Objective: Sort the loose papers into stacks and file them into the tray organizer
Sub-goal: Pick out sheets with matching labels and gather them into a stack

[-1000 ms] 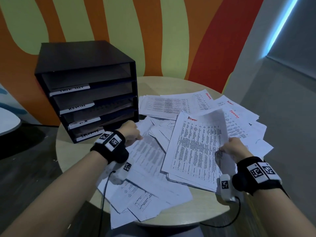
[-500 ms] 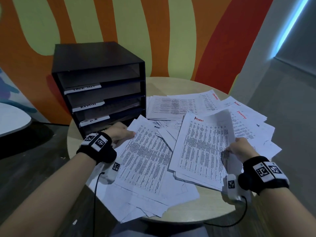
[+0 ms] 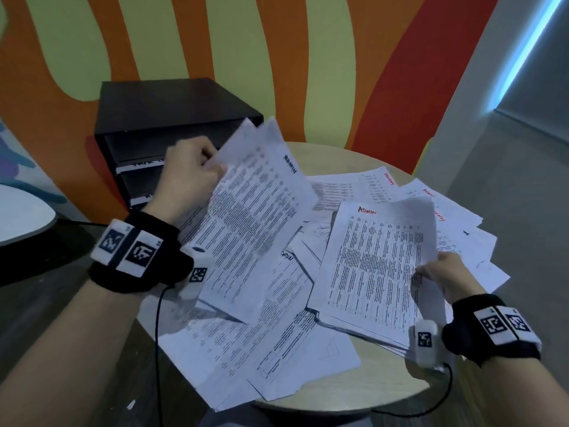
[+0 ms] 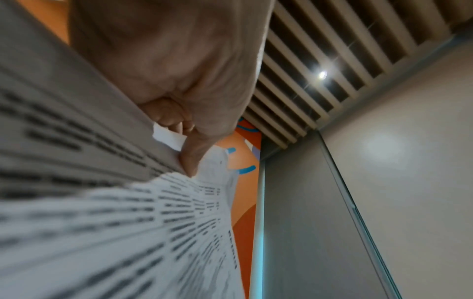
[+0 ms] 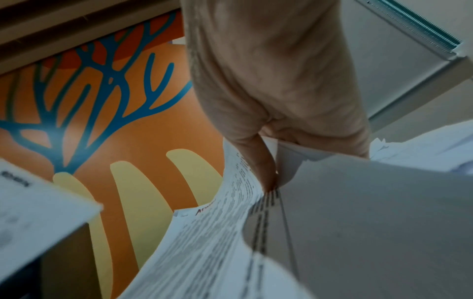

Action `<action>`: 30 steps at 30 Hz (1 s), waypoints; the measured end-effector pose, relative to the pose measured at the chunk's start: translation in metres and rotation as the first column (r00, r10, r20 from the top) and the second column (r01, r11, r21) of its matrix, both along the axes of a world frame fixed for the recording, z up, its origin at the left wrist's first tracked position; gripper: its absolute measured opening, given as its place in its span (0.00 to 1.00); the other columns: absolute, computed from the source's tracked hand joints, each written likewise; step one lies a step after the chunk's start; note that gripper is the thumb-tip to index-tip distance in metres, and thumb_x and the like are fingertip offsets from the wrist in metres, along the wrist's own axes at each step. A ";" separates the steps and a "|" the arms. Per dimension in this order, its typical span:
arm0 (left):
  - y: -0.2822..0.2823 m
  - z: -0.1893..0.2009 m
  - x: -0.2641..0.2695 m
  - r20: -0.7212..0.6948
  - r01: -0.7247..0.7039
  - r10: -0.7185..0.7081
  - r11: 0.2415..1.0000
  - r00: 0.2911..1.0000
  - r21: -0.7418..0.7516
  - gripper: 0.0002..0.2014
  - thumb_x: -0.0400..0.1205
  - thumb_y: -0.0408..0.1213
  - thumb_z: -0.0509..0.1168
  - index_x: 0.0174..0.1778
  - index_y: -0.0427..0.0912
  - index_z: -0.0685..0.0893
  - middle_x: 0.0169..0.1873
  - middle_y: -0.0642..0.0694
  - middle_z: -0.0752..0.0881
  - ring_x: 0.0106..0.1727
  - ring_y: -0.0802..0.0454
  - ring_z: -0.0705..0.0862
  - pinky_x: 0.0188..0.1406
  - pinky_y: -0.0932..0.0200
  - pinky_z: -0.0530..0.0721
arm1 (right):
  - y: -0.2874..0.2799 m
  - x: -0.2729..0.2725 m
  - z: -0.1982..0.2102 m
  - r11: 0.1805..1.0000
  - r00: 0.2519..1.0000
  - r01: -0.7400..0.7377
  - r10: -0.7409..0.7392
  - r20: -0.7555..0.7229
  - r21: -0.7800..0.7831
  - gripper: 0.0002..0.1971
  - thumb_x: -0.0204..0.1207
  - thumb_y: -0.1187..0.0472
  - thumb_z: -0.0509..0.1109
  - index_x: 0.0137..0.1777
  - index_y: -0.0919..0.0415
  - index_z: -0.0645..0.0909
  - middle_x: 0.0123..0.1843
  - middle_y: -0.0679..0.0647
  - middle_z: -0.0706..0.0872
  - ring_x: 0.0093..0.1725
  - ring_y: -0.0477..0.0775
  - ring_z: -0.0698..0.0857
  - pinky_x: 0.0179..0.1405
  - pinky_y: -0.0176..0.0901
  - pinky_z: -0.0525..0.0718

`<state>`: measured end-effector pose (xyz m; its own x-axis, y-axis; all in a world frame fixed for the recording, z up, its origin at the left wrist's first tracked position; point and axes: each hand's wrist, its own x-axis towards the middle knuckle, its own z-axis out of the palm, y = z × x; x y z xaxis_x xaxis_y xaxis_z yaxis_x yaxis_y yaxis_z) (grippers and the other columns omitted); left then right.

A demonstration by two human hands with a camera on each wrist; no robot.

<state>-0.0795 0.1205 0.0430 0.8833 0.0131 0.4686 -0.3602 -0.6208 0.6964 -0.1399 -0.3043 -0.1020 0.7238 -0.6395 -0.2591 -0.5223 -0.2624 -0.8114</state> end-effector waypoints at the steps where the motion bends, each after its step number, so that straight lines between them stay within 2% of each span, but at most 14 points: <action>1: 0.001 0.006 -0.001 0.016 0.019 -0.018 0.995 1.000 -0.102 0.10 0.75 0.33 0.69 0.30 0.43 0.76 0.25 0.44 0.77 0.26 0.49 0.72 0.27 0.59 0.67 | -0.002 -0.002 0.002 1.000 1.000 0.012 -0.012 0.020 0.009 0.13 0.73 0.81 0.68 0.58 0.79 0.81 0.49 0.70 0.85 0.51 0.69 0.86 0.60 0.68 0.83; 3: -0.001 0.014 -0.002 0.032 0.042 -0.035 0.962 0.999 -0.270 0.10 0.74 0.33 0.70 0.30 0.45 0.76 0.27 0.41 0.80 0.27 0.49 0.76 0.27 0.56 0.72 | -0.006 -0.007 0.006 0.999 0.997 0.024 -0.025 0.075 0.021 0.12 0.73 0.81 0.67 0.57 0.78 0.81 0.47 0.68 0.84 0.44 0.65 0.85 0.50 0.60 0.86; 6: -0.016 0.007 0.005 -0.031 0.025 -0.035 0.959 0.999 -0.282 0.12 0.76 0.29 0.72 0.32 0.43 0.77 0.30 0.40 0.81 0.28 0.52 0.77 0.26 0.62 0.73 | -0.015 -0.012 0.012 0.997 0.986 0.049 -0.056 0.157 0.051 0.14 0.74 0.81 0.66 0.59 0.76 0.80 0.43 0.63 0.83 0.37 0.59 0.79 0.42 0.51 0.78; 8: -0.031 -0.015 0.013 -0.174 -0.007 -0.043 0.961 0.984 -0.278 0.11 0.76 0.29 0.74 0.35 0.42 0.77 0.31 0.45 0.82 0.29 0.54 0.78 0.27 0.62 0.73 | -0.018 -0.015 0.016 0.997 0.979 0.071 -0.078 0.191 0.043 0.13 0.75 0.81 0.65 0.58 0.75 0.80 0.37 0.59 0.81 0.34 0.57 0.77 0.37 0.49 0.76; 12: -0.062 -0.090 0.023 -0.444 -0.099 -0.036 0.956 0.895 -0.277 0.13 0.76 0.25 0.74 0.48 0.40 0.77 0.44 0.43 0.84 0.46 0.46 0.84 0.31 0.61 0.76 | -0.022 -0.024 0.016 0.997 0.980 0.066 -0.058 0.189 -0.034 0.09 0.76 0.81 0.64 0.52 0.73 0.80 0.42 0.63 0.82 0.37 0.60 0.79 0.33 0.46 0.76; 13: -0.067 -0.107 0.025 -0.495 -0.091 -0.040 0.967 0.868 -0.237 0.18 0.75 0.24 0.74 0.55 0.39 0.76 0.51 0.40 0.84 0.50 0.44 0.83 0.34 0.59 0.78 | -0.022 -0.026 0.017 0.996 0.981 0.066 -0.054 0.186 -0.061 0.07 0.76 0.80 0.64 0.50 0.73 0.80 0.41 0.63 0.81 0.36 0.60 0.79 0.32 0.45 0.76; 15: -0.074 -0.131 0.028 -0.604 0.032 0.003 0.998 0.797 0.048 0.36 0.72 0.30 0.78 0.72 0.37 0.66 0.63 0.37 0.77 0.61 0.41 0.79 0.51 0.53 0.80 | -0.028 -0.026 0.013 0.992 0.983 0.066 -0.047 0.175 -0.103 0.06 0.75 0.79 0.65 0.48 0.73 0.81 0.40 0.64 0.82 0.38 0.62 0.80 0.37 0.48 0.77; 17: -0.079 -0.138 0.031 -0.585 0.148 0.120 0.909 0.802 0.390 0.50 0.68 0.42 0.82 0.79 0.36 0.59 0.73 0.34 0.66 0.73 0.35 0.68 0.69 0.45 0.75 | -0.034 -0.026 0.010 0.990 0.985 0.065 -0.044 0.165 -0.123 0.05 0.75 0.78 0.66 0.47 0.73 0.82 0.40 0.66 0.82 0.40 0.64 0.82 0.40 0.53 0.78; 18: -0.082 -0.137 0.034 -0.552 0.165 0.149 0.863 0.820 0.477 0.51 0.67 0.47 0.82 0.79 0.35 0.59 0.74 0.34 0.63 0.75 0.35 0.64 0.72 0.42 0.72 | -0.036 -0.026 0.008 0.989 0.987 0.070 -0.050 0.156 -0.127 0.05 0.75 0.77 0.66 0.46 0.72 0.82 0.40 0.66 0.83 0.41 0.64 0.82 0.40 0.54 0.78; 20: -0.089 -0.137 0.040 -0.550 0.212 0.130 0.831 0.825 0.515 0.52 0.67 0.50 0.82 0.79 0.34 0.59 0.76 0.35 0.64 0.77 0.36 0.62 0.74 0.42 0.70 | -0.038 -0.025 0.005 0.990 0.988 0.069 -0.051 0.143 -0.126 0.05 0.74 0.77 0.66 0.44 0.71 0.82 0.39 0.65 0.83 0.41 0.64 0.83 0.40 0.54 0.79; 22: -0.094 -0.135 0.045 -0.637 0.284 0.092 0.840 0.765 0.462 0.58 0.68 0.50 0.81 0.83 0.31 0.51 0.80 0.33 0.61 0.81 0.36 0.60 0.78 0.44 0.66 | -0.036 -0.025 0.006 0.991 0.988 0.065 -0.047 0.147 -0.115 0.06 0.74 0.77 0.65 0.43 0.68 0.82 0.39 0.65 0.83 0.40 0.64 0.83 0.41 0.54 0.80; 27: -0.102 -0.141 0.057 -0.711 0.273 0.092 0.883 0.698 0.382 0.60 0.68 0.42 0.82 0.83 0.29 0.47 0.78 0.32 0.66 0.78 0.35 0.67 0.72 0.47 0.75 | -0.033 -0.026 0.005 0.992 0.983 0.059 -0.038 0.179 -0.113 0.07 0.76 0.77 0.64 0.43 0.68 0.81 0.35 0.62 0.81 0.36 0.62 0.81 0.37 0.49 0.77; 29: -0.103 -0.139 0.056 -0.759 0.265 0.055 0.919 0.649 0.294 0.51 0.68 0.37 0.82 0.81 0.32 0.58 0.71 0.34 0.75 0.68 0.37 0.77 0.65 0.46 0.82 | -0.033 -0.028 0.006 0.990 0.979 0.068 -0.042 0.201 -0.126 0.08 0.75 0.75 0.63 0.38 0.66 0.80 0.34 0.62 0.80 0.34 0.60 0.79 0.36 0.49 0.75; 30: -0.104 -0.140 0.056 -0.759 0.258 0.028 0.932 0.650 0.255 0.40 0.69 0.34 0.81 0.74 0.34 0.67 0.64 0.37 0.79 0.62 0.40 0.80 0.61 0.47 0.84 | -0.034 -0.029 0.006 0.987 0.974 0.087 -0.056 0.221 -0.134 0.09 0.74 0.74 0.63 0.35 0.65 0.78 0.33 0.61 0.78 0.33 0.58 0.76 0.35 0.49 0.73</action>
